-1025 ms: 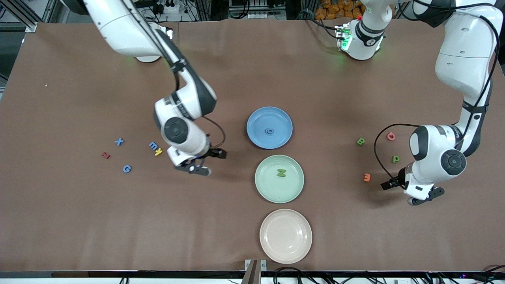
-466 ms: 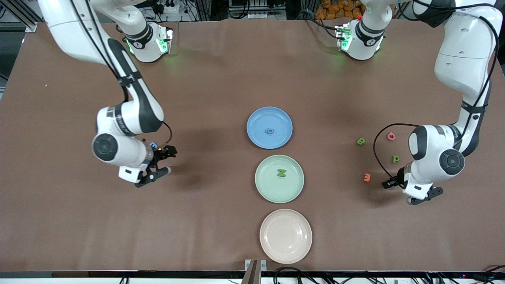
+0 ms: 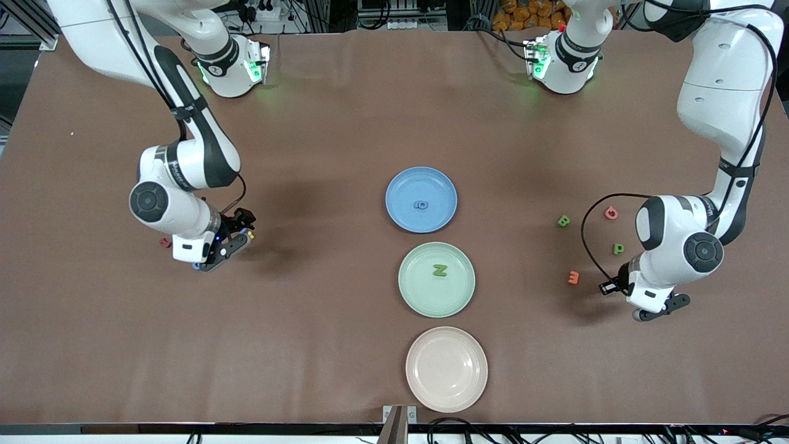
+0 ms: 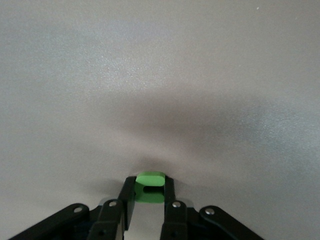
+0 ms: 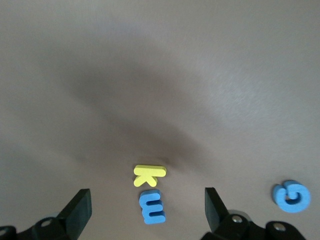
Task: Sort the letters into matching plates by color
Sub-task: 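Carry u to the green plate while the right gripper reaches blue m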
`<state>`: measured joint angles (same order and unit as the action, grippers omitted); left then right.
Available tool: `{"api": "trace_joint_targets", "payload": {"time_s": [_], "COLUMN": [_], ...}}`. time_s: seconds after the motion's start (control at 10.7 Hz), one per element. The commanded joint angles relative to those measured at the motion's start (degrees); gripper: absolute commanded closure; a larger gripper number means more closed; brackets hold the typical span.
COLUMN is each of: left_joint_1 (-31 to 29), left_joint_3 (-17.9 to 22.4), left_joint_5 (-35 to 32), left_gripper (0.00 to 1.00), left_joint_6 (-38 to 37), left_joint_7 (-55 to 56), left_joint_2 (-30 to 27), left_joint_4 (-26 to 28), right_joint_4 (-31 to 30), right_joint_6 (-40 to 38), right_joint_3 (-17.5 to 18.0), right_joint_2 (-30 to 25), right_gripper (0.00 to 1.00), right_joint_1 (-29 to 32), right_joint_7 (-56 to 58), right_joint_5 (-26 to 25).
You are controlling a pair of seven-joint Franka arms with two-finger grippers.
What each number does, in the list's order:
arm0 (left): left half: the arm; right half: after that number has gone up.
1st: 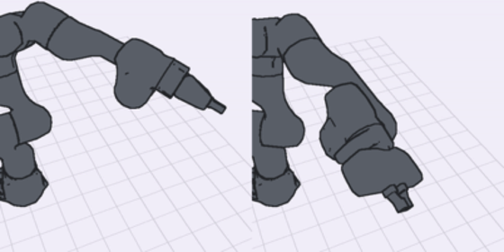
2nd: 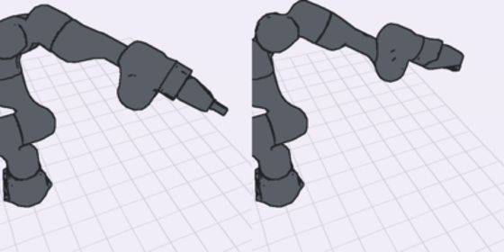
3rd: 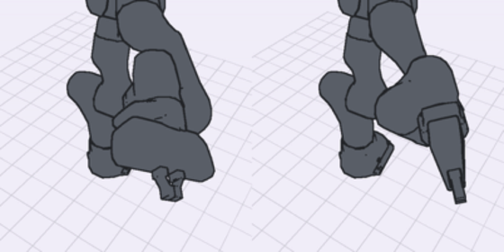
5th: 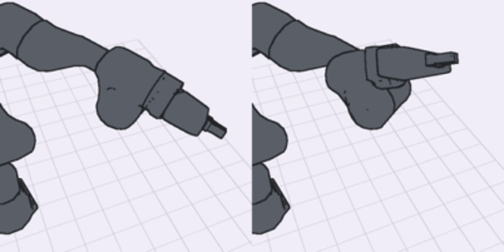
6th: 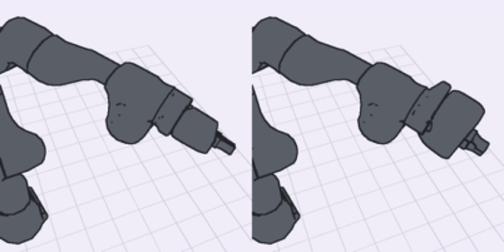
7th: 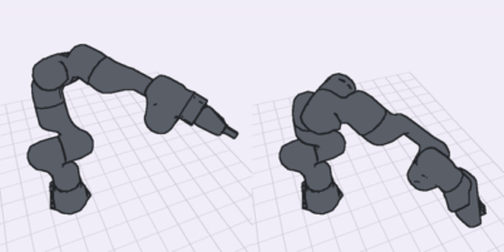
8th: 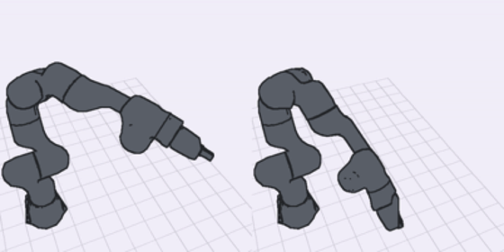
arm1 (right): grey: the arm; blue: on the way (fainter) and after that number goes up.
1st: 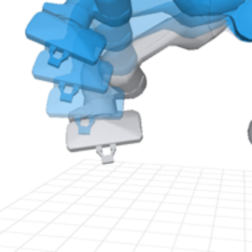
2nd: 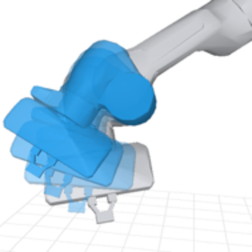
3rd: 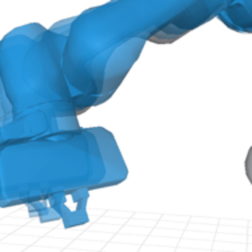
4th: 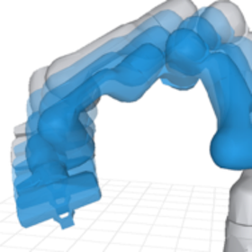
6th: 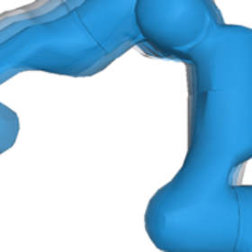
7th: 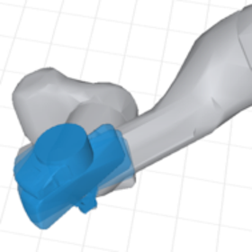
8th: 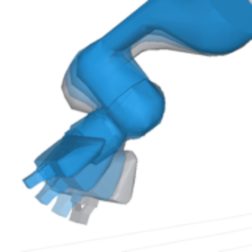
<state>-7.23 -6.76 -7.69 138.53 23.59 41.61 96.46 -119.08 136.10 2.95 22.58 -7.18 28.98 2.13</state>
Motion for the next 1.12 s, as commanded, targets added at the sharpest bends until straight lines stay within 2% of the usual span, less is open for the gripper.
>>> {"api": "trace_joint_targets", "payload": {"time_s": [0.0,0.19,0.37,0.65,0.84,1.02], "left_joint_1": [0.7,3.3,8.8,17.2,20.6,25.5], "left_joint_3": [0.1,0.1,-0.2,0.0,-0.1,-0.1], "left_joint_5": [0.0,0.0,0.5,0.1,0.0,0.0], "left_gripper": [1.0,1.0,1.0,1.0,1.0,1.0], "left_joint_6": [0.7,0.6,0.6,0.4,0.2,0.2], "left_joint_7": [-1.0,-1.0,0.6,4.6,4.4,4.5], "left_joint_2": [-0.4,-1.1,-2.2,-4.0,-4.0,-3.2], "left_joint_4": [0.7,0.3,0.1,0.0,-2.2,-3.2], "right_joint_4": [-9.4,-10.7,-12.7,-13.6,-14.9,-15.3], "right_joint_6": [8.9,9.9,12.9,14.7,17.9,18.8], "right_joint_3": [1.2,2.1,2.3,2.2,2.3,2.3], "right_joint_2": [-2.9,-2.9,-2.6,-2.1,-1.8,-1.6], "right_gripper": [0.0,0.0,0.0,0.0,0.0,0.16], "right_joint_1": [1.4,2.2,2.8,3.5,3.8,4.1], "right_joint_7": [2.2,2.2,2.7,2.8,2.8,3.3], "right_joint_5": [-2.7,-6.2,-9.4,-12.1,-12.8,-13.7]}}
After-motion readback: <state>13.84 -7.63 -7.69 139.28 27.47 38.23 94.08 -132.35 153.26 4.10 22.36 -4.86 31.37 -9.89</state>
